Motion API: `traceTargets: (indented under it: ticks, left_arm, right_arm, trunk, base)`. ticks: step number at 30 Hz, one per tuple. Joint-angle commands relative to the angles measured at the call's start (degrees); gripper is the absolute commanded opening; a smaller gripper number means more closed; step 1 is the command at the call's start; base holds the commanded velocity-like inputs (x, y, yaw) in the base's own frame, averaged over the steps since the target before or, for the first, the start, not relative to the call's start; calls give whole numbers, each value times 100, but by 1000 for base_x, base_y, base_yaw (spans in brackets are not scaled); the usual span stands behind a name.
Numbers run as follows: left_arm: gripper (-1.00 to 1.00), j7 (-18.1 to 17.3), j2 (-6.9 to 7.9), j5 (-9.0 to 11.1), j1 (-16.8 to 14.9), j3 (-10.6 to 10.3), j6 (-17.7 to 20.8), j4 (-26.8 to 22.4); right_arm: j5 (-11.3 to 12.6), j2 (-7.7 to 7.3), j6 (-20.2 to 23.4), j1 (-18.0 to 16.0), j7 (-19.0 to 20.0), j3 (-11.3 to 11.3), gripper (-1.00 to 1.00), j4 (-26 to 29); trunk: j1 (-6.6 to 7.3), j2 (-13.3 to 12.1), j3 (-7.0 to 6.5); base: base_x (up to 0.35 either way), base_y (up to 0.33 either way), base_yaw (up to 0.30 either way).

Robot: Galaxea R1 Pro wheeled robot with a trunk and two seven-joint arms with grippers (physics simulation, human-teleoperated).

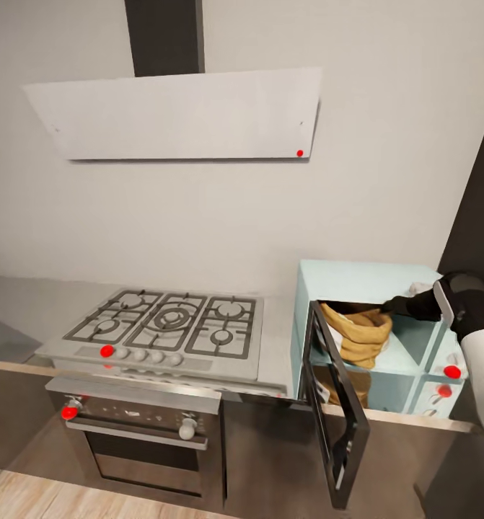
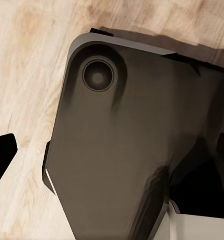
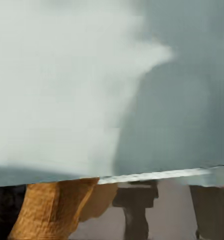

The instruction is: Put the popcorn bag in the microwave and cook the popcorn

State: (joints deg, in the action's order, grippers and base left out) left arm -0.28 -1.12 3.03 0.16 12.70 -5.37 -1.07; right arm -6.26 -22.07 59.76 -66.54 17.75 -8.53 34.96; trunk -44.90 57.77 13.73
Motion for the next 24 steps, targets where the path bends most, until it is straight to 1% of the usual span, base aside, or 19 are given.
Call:
traceTargets:
  ticks: [1,9,10,11,16,17,19,20,22,23,24]
  left_arm:
    - [100,-1,-2,31,2,11,-8,-7]
    - [100,-2,-2,31,2,4,-8,-8]
    - [100,1,-2,31,1,6,-8,-9]
    - [100,0,-2,31,2,6,-8,-8]
    - [100,1,-2,31,2,8,-8,-11]
    - [100,1,-2,31,0,7,-8,-12]
    - [100,1,-2,31,-2,6,-8,-12]
    - [100,1,-2,31,-2,7,-8,-11]
    - [100,1,-2,31,0,7,-8,-12]
    - [100,1,-2,31,1,10,-8,-9]
    - [100,1,-2,31,2,9,-8,-11]
  right_arm:
    - [8,-3,24,-8,63,-26,100,140]
    - [8,-6,24,-8,71,-12,100,104]
    - [4,40,24,-8,71,-1,100,59]
    - [2,74,24,88,73,2,100,12]
    - [10,88,24,569,88,9,100,2]
    - [10,88,24,618,90,9,100,4]
    - [14,89,24,776,195,9,100,8]
    - [12,89,2,901,336,9,100,9]
    - [11,92,-381,1155,631,9,100,10]
    - [19,95,-726,1356,877,9,100,9]
    - [29,101,-1215,1576,1169,6,100,6]
  trunk:
    - [0,5,5]
    - [0,5,5]
    - [0,5,5]
    - [0,5,5]
    - [0,5,5]
    - [0,5,5]
    - [0,5,5]
    - [0,5,5]
    - [0,5,5]
    - [0,5,5]
    - [0,5,5]
  base:
    - [-185,0,0]
    - [-322,0,0]
    - [-149,0,0]
    - [-16,0,0]
    - [-4,0,0]
    - [0,0,0]
    - [0,0,0]
    - [0,0,0]
    - [0,0,0]
    - [0,0,0]
    - [0,0,0]
